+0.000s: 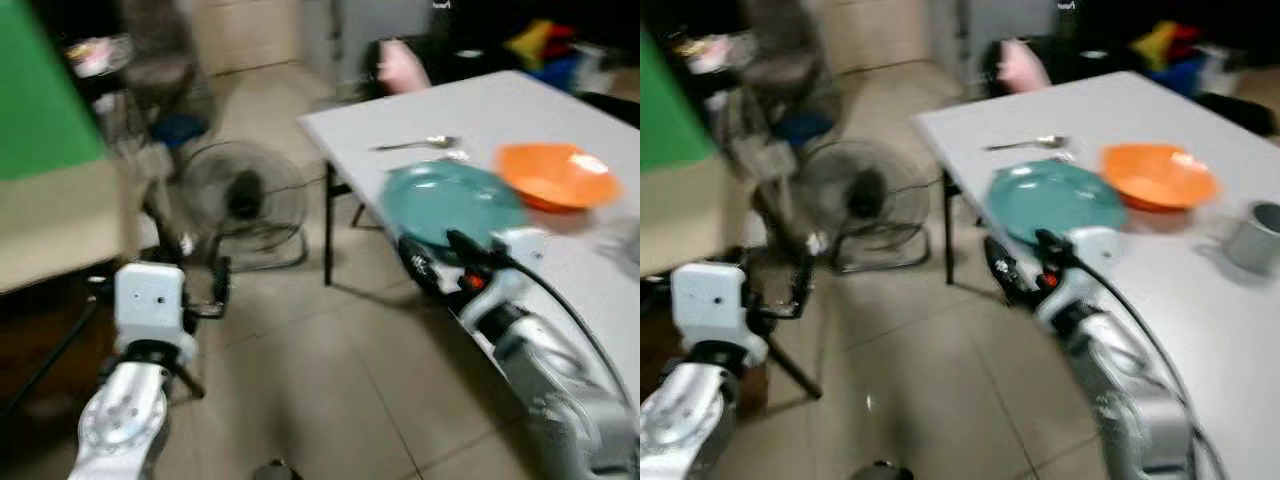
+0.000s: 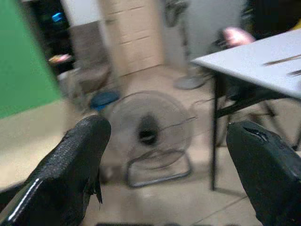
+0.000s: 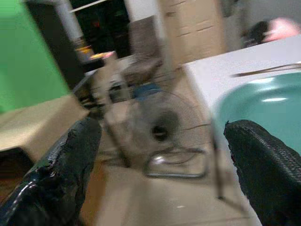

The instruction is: Setting the table

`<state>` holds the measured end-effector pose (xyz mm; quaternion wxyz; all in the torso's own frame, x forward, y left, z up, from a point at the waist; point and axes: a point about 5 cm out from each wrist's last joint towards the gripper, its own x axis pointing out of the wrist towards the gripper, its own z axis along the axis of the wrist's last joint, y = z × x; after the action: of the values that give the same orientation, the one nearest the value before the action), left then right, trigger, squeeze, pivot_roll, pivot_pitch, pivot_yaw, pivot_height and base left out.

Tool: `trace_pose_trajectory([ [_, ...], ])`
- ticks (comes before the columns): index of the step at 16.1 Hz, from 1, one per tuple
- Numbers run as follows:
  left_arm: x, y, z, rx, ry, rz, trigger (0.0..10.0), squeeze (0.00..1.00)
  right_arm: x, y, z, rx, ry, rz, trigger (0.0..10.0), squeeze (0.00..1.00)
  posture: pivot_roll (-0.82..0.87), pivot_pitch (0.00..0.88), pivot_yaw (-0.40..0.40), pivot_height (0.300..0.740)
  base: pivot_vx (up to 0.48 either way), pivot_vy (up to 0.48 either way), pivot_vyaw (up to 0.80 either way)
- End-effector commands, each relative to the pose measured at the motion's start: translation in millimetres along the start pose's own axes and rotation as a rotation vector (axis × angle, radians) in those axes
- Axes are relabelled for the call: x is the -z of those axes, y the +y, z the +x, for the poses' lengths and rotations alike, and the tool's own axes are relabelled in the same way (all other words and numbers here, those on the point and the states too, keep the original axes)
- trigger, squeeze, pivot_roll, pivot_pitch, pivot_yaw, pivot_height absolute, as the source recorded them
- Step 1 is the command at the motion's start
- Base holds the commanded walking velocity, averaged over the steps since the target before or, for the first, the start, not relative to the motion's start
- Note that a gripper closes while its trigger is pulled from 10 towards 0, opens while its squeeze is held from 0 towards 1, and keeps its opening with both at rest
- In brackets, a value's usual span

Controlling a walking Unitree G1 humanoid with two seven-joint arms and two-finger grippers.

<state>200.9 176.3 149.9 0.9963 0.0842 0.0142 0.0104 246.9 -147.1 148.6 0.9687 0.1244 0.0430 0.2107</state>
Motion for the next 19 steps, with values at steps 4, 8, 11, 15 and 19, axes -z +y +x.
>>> trace_pose_trajectory([
  [4, -3.7, 3.4, 2.4, -0.016, -0.011, 0.009, 10.0, 0.00, -2.8, -9.8, 3.5, 0.104, -0.022, -0.013, 10.0, 0.00, -0.08, 0.026, 0.048, 0.740, 0.000, 0.348, 0.00],
  [8, -2.3, 6.7, 2.7, -0.012, -0.004, 0.027, 10.0, 0.00, -1.0, -12.9, 5.8, 0.124, 0.001, -0.027, 10.0, 0.00, -0.08, 0.028, 0.048, 0.740, 0.000, 0.351, 0.00],
  [11, -2.5, 6.2, 3.0, -0.014, -0.004, 0.025, 10.0, 0.00, -1.5, -13.8, 7.4, 0.146, -0.016, -0.017, 10.0, 0.00, -0.08, 0.030, 0.042, 0.740, 0.000, 0.354, 0.00],
  [15, 2.0, 6.2, 1.4, -0.014, 0.004, 0.019, 10.0, 0.00, -5.8, -21.5, 8.1, 0.208, -0.075, -0.108, 10.0, 0.00, -0.08, 0.031, 0.043, 0.740, 0.000, 0.349, 0.00],
  [19, 6.6, 7.3, -1.9, -0.030, 0.012, 0.004, 10.0, 0.00, -0.8, -25.8, 7.2, 0.241, -0.060, -0.191, 10.0, 0.00, -0.08, 0.032, 0.042, 0.740, 0.000, 0.348, 0.00],
])
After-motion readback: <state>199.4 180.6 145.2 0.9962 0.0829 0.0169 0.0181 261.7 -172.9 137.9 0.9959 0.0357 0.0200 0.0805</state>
